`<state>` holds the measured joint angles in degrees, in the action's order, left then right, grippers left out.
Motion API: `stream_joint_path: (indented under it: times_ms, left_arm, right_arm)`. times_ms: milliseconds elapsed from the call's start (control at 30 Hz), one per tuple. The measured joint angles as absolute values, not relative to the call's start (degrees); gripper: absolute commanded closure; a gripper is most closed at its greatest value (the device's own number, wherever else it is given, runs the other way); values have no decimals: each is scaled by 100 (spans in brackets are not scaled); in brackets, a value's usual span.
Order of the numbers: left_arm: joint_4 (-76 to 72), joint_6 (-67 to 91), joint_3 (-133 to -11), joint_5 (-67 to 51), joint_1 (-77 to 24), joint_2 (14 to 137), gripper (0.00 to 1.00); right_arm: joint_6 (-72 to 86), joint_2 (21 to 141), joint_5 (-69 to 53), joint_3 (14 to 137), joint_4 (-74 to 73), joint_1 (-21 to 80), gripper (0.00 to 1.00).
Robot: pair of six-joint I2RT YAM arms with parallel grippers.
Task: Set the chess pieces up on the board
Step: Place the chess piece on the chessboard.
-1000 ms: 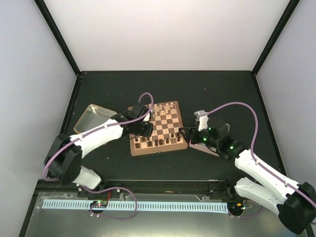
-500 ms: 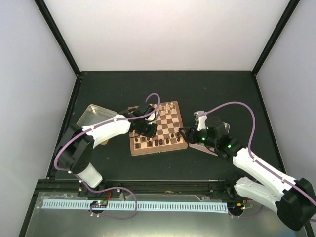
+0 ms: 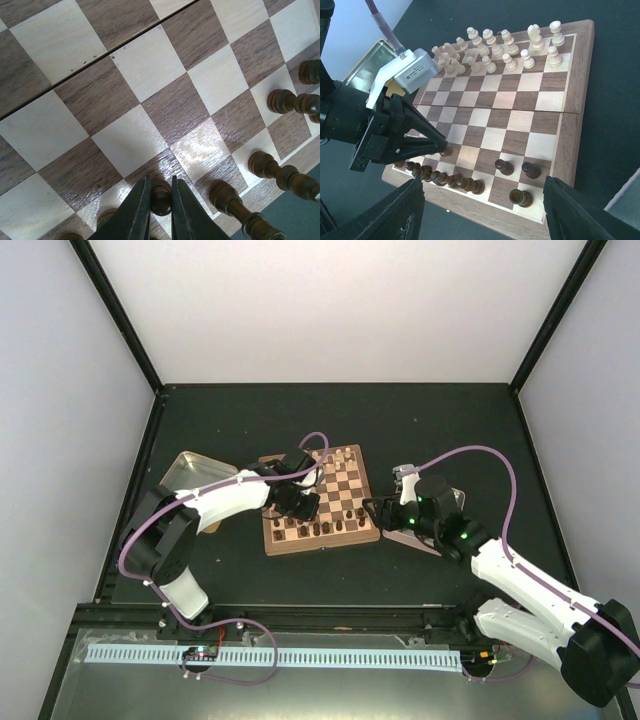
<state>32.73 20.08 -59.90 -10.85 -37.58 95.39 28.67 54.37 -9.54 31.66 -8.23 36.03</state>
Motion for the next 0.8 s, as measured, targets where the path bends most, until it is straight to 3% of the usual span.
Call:
stream_joint_path:
  times_ms: [533, 800]
  left_arm:
    - [3304, 1964, -6060, -1229, -3758, 9627, 80]
    - [3345, 1957, -6062, -1232, -3758, 9550, 64]
  right_arm:
    - [2875, 5437, -941, 3166, -843, 3603, 34]
    - [3223, 5304, -305, 3168, -1048, 3603, 34]
